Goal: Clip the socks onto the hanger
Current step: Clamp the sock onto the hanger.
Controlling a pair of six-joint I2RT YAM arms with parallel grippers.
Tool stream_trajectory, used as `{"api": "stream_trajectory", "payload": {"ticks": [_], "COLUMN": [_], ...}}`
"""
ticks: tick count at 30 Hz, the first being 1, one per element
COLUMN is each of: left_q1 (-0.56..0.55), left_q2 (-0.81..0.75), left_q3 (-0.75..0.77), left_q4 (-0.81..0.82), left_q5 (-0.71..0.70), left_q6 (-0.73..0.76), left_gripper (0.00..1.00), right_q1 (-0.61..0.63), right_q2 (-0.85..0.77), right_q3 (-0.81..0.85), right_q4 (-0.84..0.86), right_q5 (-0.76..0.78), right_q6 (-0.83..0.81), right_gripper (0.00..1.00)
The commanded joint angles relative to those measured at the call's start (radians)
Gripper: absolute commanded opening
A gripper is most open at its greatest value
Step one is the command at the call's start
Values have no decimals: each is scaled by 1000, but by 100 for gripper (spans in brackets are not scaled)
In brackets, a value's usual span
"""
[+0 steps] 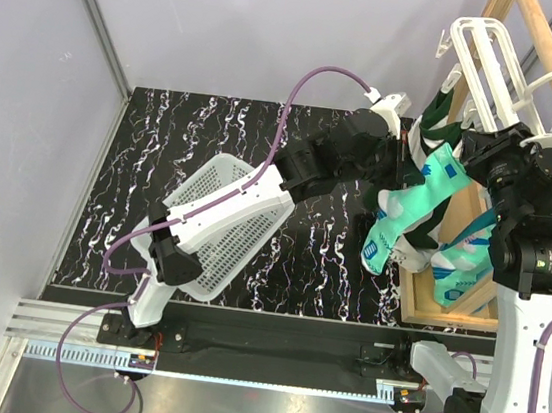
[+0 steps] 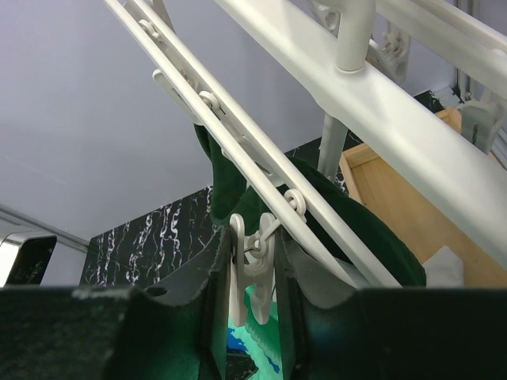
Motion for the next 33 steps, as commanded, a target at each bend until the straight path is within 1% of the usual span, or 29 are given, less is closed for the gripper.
{"api": "stream_trajectory", "payload": {"ticks": [1, 16, 24, 30, 33], "left_q1": [0, 3, 16, 21, 20], "left_q2": [3, -33, -33, -106, -109], "left_q3": [43, 48, 40, -43, -41], "left_q4": [53, 103, 164, 227, 238], "left_q5": [4, 18, 81, 81, 87], "left_q6": [-15, -51, -125, -141, -145], "left_gripper": [0, 0, 0, 0, 0], "right_q1": [12, 10, 12, 12, 12], "right_q2": [6, -8, -39, -45, -37], "right_q3": [-3, -58, -99, -118, -107], "right_q4": [-19, 13, 50, 56, 41], "right_q5": [-148, -193, -214, -205, -204], "right_q6": [-2, -8, -31, -42, -33], "right_gripper": [0, 0, 0, 0, 0]}}
